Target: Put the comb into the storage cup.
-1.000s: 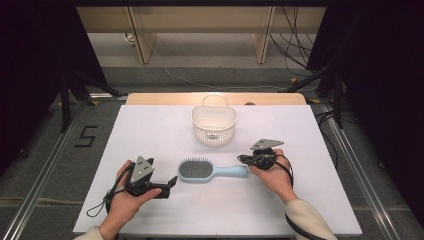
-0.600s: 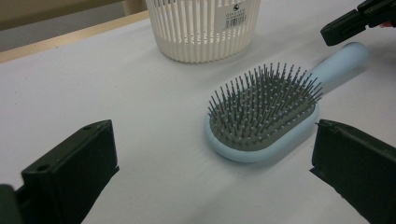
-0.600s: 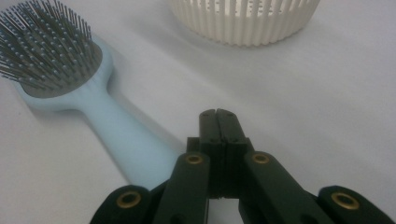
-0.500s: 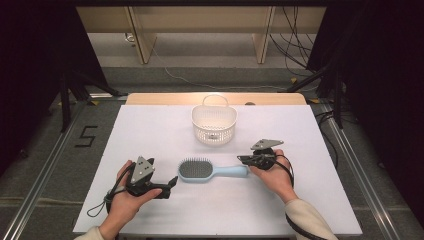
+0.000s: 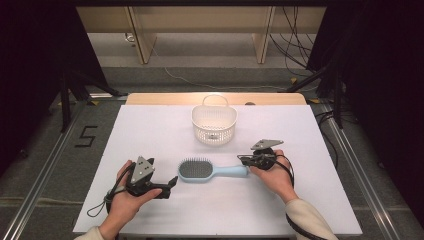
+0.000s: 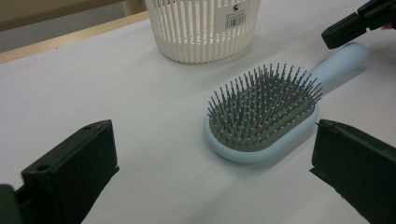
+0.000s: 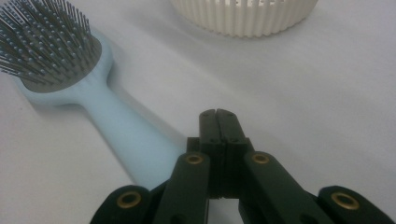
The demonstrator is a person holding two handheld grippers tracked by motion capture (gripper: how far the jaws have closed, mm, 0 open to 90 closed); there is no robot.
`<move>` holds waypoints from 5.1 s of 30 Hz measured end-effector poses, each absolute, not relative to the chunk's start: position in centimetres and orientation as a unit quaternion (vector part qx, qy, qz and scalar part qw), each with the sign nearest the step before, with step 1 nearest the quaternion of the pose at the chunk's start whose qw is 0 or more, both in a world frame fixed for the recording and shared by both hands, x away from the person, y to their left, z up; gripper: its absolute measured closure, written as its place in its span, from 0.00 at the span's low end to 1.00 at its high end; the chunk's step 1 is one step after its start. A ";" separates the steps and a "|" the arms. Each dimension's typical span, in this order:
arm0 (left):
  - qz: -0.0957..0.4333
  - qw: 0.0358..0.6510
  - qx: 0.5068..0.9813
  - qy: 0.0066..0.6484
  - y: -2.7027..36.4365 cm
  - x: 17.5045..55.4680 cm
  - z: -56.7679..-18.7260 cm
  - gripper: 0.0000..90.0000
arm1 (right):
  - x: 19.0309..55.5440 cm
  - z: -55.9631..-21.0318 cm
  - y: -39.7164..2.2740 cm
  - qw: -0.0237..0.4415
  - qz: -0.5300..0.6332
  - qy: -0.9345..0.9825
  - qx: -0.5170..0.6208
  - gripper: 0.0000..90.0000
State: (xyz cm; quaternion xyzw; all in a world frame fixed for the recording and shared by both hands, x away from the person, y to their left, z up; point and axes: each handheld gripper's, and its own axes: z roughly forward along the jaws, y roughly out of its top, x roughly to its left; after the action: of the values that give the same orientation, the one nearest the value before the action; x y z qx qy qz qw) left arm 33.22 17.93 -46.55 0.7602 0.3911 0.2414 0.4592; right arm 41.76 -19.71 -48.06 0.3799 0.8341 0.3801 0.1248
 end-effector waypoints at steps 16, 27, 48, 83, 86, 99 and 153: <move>0.240 0.459 0.760 0.392 17.9 33.2 -46.6 0.00 | 41.8 -48.1 -19.9 0.115 0.374 0.833 0.391 1.00; 0.239 0.460 0.759 0.393 17.9 33.2 -46.6 0.00 | 41.7 -48.3 -20.0 0.106 0.361 0.840 0.392 1.00; 0.233 0.457 0.761 0.397 18.0 32.9 -46.6 0.00 | 38.8 -47.7 -19.2 0.082 0.343 0.864 0.360 1.00; 0.230 0.449 0.769 0.392 17.7 32.5 -46.7 0.00 | 32.1 -47.7 -15.4 0.021 0.330 0.899 0.287 1.00; 0.230 0.447 0.771 0.391 17.7 32.5 -46.7 0.00 | 31.7 -47.7 -14.9 0.014 0.330 0.901 0.281 1.00; 0.218 0.442 0.779 0.387 17.7 31.7 -46.6 0.00 | 29.9 -47.9 -12.3 -0.021 0.344 0.906 0.244 1.00; 0.204 0.413 0.786 0.413 19.8 29.9 -46.8 0.00 | 31.1 -49.6 -0.7 -0.025 0.368 0.908 0.196 1.00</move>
State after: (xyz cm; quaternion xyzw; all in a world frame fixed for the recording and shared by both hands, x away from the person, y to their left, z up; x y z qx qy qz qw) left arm 29.89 19.79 -46.81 0.7860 0.4125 0.2039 0.4128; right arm 31.11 -0.74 -49.64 0.1961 0.9084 0.3684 -0.0253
